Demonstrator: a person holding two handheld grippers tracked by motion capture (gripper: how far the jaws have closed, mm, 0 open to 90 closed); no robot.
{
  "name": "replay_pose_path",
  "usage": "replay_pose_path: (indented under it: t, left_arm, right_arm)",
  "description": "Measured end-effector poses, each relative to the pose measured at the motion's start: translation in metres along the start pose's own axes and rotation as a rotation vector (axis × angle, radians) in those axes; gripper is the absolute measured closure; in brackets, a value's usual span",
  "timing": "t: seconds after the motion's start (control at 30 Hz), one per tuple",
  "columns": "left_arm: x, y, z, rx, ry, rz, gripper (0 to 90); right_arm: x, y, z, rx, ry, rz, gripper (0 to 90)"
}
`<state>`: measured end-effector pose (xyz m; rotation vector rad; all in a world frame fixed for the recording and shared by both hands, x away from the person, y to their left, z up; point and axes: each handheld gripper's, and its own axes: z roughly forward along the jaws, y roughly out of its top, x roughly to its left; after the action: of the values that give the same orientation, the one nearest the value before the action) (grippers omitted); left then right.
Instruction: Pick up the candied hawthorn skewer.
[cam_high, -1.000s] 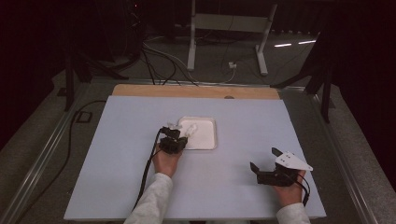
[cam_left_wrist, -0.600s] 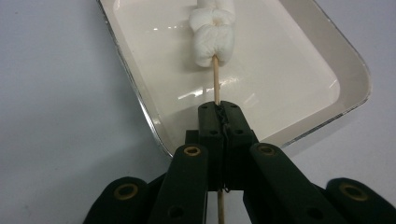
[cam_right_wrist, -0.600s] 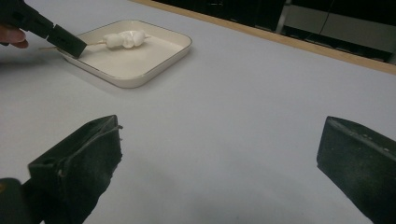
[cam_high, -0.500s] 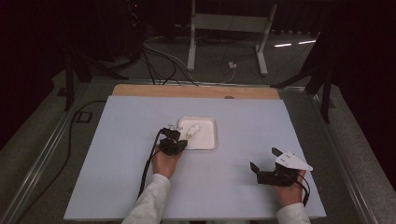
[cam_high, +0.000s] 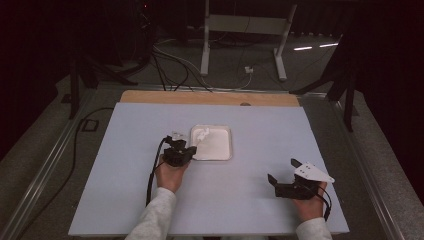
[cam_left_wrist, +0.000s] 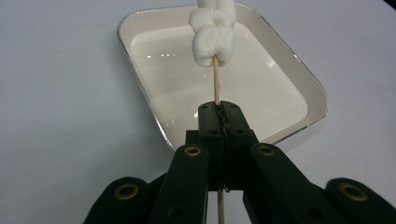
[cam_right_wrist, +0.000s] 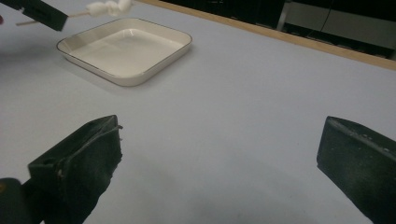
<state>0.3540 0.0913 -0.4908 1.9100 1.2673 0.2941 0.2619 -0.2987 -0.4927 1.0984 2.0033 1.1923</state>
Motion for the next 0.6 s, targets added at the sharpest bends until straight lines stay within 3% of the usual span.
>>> replay_pose_path:
  t: [0.27,0.37,0.47,0.6]
  left_arm:
    - [0.004,-0.01,-0.017,-0.058,-0.013,-0.002,90.0]
    - [0.004,-0.013,-0.023,-0.071,-0.017,0.009,90.0]
    - [0.005,-0.016,-0.03,-0.085,-0.016,0.013,90.0]
    - [0.007,-0.019,-0.037,-0.101,-0.023,0.013,90.0]
  right_arm:
    - [0.0,0.002,0.002,-0.002,0.012,0.026,0.0]
    - [0.001,0.006,0.004,-0.002,0.039,0.049,0.0]
    - [0.004,0.012,0.008,0.002,0.057,0.039,0.0]
    - [0.005,0.026,0.015,-0.012,0.085,0.064,0.0]
